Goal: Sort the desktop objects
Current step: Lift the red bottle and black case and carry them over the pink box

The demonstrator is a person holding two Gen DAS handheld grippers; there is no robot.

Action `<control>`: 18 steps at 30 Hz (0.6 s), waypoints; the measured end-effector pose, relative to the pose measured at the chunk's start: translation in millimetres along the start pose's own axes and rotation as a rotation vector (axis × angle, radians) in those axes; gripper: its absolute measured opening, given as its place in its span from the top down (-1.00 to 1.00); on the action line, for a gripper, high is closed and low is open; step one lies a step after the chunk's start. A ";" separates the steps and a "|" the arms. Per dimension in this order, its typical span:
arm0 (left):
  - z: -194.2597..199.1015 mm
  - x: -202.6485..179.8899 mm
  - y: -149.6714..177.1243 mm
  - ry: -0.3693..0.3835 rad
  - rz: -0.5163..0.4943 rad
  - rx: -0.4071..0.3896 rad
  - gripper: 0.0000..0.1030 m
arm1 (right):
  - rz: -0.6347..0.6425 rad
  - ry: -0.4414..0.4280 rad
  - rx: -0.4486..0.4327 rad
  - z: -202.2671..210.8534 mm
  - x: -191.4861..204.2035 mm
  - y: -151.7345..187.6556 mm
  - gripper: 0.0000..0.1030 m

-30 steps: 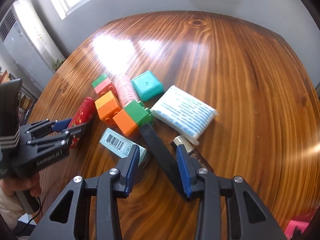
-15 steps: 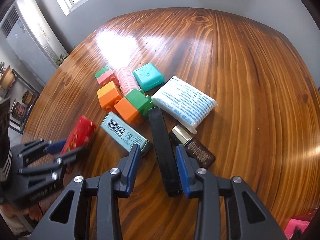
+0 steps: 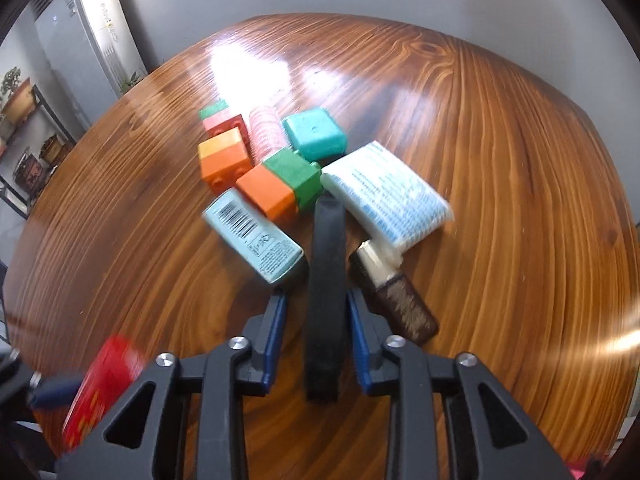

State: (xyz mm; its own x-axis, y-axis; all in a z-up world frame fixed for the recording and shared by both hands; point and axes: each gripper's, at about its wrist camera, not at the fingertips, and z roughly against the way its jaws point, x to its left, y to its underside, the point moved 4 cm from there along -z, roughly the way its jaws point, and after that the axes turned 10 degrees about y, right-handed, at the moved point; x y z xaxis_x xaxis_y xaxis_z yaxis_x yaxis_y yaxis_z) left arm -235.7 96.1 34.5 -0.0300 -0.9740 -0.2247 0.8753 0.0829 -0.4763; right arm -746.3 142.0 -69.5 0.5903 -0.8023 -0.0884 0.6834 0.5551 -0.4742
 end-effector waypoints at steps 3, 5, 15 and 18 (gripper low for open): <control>4.4 -10.3 4.8 -0.013 -0.024 -0.003 0.27 | -0.034 -0.018 0.017 1.5 -9.3 4.2 0.65; 5.1 -17.0 5.6 -0.017 -0.037 0.000 0.27 | -0.046 -0.025 0.028 5.3 -18.6 9.3 0.65; 5.7 -57.5 14.8 0.016 -0.117 0.004 0.27 | -0.138 -0.082 -0.004 66.0 -58.2 54.8 0.65; 6.5 -66.3 12.9 0.017 -0.125 -0.002 0.27 | -0.165 -0.084 -0.026 85.8 -67.7 63.4 0.65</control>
State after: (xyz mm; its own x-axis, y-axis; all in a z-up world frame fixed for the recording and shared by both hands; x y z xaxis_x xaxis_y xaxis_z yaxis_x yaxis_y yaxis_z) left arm -219.3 160.4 48.7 -0.1469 -0.9730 -0.1783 0.8632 -0.0381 -0.5034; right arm -706.1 250.3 -18.4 0.5051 -0.8606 0.0653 0.7636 0.4104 -0.4986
